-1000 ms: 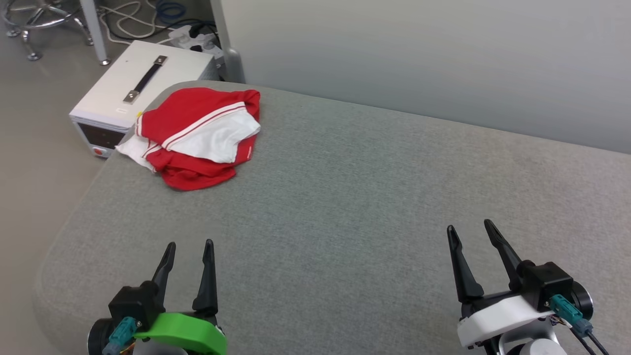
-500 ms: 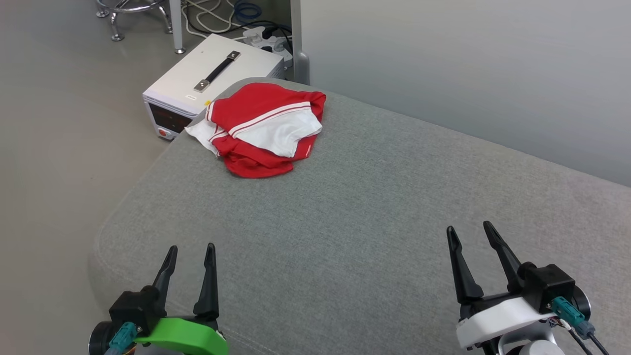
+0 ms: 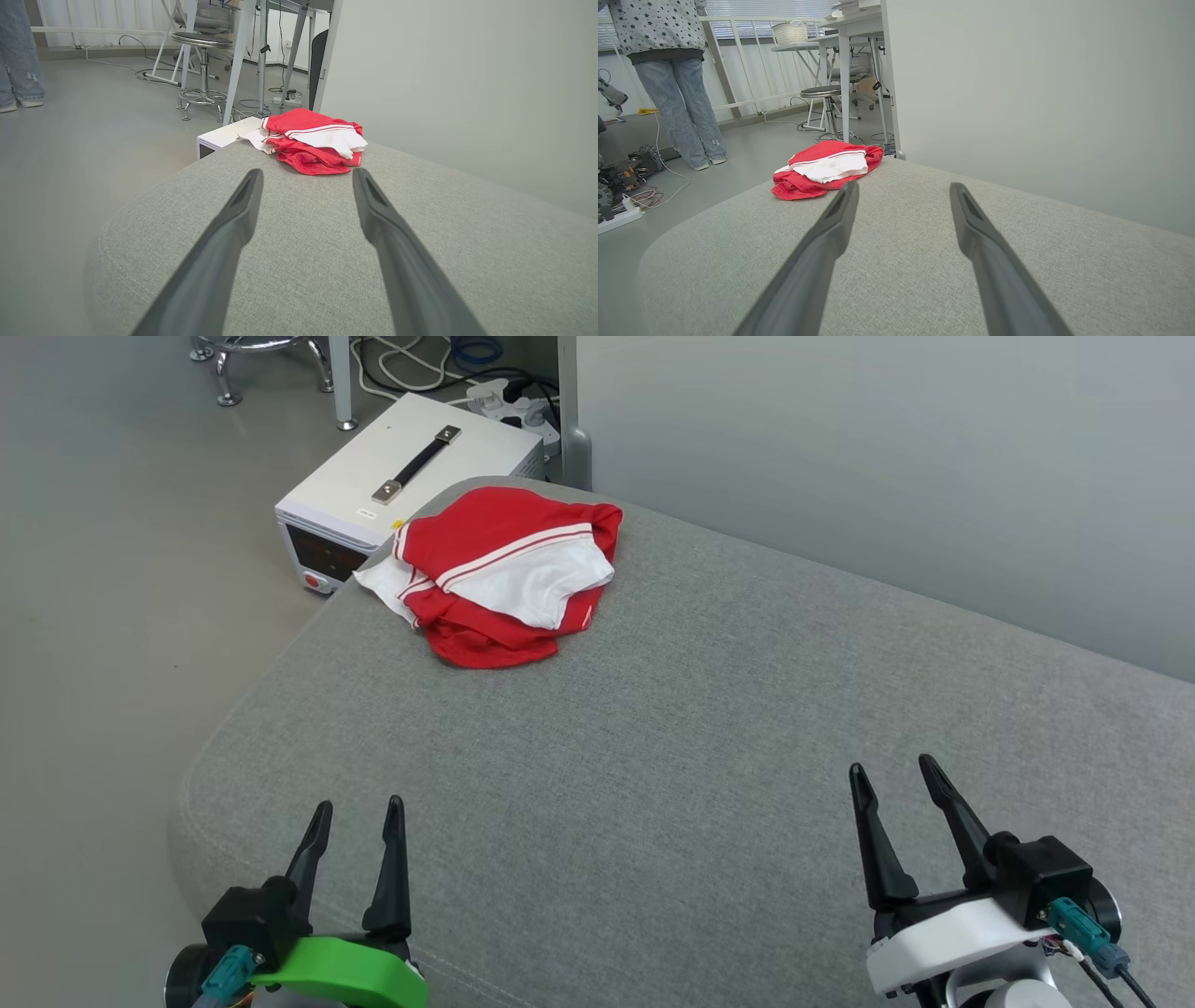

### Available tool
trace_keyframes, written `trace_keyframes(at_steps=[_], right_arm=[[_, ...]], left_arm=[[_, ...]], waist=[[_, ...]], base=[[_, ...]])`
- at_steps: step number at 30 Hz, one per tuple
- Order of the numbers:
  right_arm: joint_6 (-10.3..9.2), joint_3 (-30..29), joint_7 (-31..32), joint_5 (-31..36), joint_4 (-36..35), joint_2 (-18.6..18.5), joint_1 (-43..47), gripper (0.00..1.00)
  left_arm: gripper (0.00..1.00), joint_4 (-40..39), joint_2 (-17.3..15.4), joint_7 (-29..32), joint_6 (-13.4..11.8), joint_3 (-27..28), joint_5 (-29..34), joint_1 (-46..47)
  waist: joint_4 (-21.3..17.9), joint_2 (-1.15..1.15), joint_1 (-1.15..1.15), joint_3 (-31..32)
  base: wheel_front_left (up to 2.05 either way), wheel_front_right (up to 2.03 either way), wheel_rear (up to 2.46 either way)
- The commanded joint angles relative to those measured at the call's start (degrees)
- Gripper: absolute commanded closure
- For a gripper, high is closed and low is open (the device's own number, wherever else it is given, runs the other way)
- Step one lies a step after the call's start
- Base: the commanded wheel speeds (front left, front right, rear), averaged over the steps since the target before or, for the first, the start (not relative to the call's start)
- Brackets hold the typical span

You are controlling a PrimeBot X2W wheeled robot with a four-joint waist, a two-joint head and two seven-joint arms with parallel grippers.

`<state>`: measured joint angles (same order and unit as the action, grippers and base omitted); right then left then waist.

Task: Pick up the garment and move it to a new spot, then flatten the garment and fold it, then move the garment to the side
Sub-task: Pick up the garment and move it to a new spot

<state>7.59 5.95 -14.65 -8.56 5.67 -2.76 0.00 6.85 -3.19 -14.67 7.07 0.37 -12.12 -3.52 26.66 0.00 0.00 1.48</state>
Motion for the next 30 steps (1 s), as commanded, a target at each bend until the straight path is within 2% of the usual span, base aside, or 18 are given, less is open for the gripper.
trace_keyframes(at_steps=[1, 6, 9, 14, 18, 24, 30], right_arm=[[-0.1, 0.0, -0.3, 0.4, -0.2, -0.1, 0.3, 0.0], [-0.1, -1.0, -0.3, 1.9, -1.1, -0.1, -0.8, 0.0], [-0.1, -1.9, -0.3, 2.0, -2.3, -0.1, -2.0, 0.0], [-0.1, -3.3, -0.3, 4.0, -4.6, -0.1, -4.1, 0.0], [-0.1, -3.4, -0.3, 6.1, -6.5, -0.1, -5.9, 0.0], [-0.1, -4.6, -0.3, 8.5, -8.7, -0.1, -9.2, 0.0], [-0.1, -4.3, -0.3, 8.9, -10.4, -0.1, -11.1, 0.0]], left_arm=[[0.0, 0.1, 0.3, -0.3, 0.3, 0.1, -0.3, 0.3], [0.0, 2.5, 0.2, -0.3, 0.4, 0.2, -1.5, 4.2], [0.0, 5.7, -0.1, -0.3, 0.4, 0.7, -4.8, 8.7], [0.0, 11.7, -5.0, 1.4, 0.4, -3.3, -8.5, 19.0], [0.0, 15.8, -10.9, 8.7, 0.4, -6.3, -13.7, 30.2], [0.0, 21.4, -20.1, 23.9, 0.4, -12.2, -22.7, 45.5], [0.0, 27.3, -26.1, 37.3, 0.4, -14.4, -32.5, 55.3]], waist=[[-0.7, 0.0, 0.0, -0.9], [-2.6, 0.0, 0.0, -4.7], [-4.4, 0.0, 0.0, -8.7], [-7.6, 0.0, 0.0, -15.7], [-9.9, 0.0, 0.0, -21.1], [-13.2, 0.0, 0.0, -27.9], [-15.7, 0.0, 0.0, -32.3]], base=[[0.0, 0.0, 0.0], [0.0, 0.0, 0.0], [0.0, 0.0, 0.0], [0.0, 0.0, 0.0], [0.0, 0.0, 0.0], [0.0, 0.0, 0.0], [0.0, 0.0, 0.0]])
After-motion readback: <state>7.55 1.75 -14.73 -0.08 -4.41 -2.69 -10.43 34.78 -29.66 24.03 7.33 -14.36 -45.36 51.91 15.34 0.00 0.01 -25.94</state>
